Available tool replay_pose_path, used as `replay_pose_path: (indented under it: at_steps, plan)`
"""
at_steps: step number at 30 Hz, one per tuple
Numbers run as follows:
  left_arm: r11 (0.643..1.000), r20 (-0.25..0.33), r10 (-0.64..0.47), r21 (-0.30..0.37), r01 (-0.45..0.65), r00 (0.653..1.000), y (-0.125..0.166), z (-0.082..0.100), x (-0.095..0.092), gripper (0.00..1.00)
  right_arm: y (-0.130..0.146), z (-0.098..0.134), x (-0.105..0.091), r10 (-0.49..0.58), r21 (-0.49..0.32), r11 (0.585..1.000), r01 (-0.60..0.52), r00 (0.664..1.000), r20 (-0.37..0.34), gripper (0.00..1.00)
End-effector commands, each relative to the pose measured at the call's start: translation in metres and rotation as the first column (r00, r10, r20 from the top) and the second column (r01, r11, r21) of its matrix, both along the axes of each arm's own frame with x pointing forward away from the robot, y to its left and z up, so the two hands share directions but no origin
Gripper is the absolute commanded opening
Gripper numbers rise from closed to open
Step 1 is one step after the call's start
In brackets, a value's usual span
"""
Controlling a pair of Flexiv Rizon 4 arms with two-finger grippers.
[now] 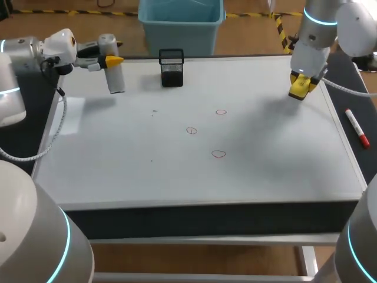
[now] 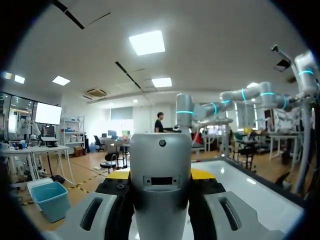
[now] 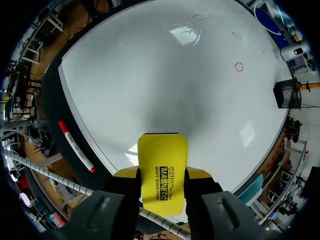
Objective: Pick up the inspection probe, press it on each red-marked spot on the whiteboard one by one, put down the probe, pick up the eraser, and wipe off all the red marks.
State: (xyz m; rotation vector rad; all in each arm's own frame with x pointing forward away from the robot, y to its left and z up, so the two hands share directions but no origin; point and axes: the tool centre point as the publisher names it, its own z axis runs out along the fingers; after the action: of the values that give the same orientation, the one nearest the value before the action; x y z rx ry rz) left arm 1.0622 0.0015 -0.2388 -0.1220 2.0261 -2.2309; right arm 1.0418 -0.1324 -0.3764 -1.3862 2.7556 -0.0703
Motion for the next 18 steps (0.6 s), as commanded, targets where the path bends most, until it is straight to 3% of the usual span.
replay_pose_path:
  at_steps: [1,12,18]
  plan:
    - [1.000,0.000,-0.009,-0.001,0.009,1.000,0.002,0.000,0.002,0.00,-0.001,0.001,0.000,0.001,-0.003,1.000,-0.001,1.000,-0.001,0.00]
    - [1.000,0.000,-0.009,-0.001,0.009,1.000,0.002,0.000,0.002,0.00,-0.001,0.001,0.000,0.001,-0.003,1.000,-0.001,1.000,-0.001,0.00]
    - [1.000,0.000,-0.009,-0.001,0.009,1.000,0.002,0.000,0.002,0.00,0.044,0.015,-0.016,0.050,0.005,0.999,-0.050,0.999,0.009,0.00]
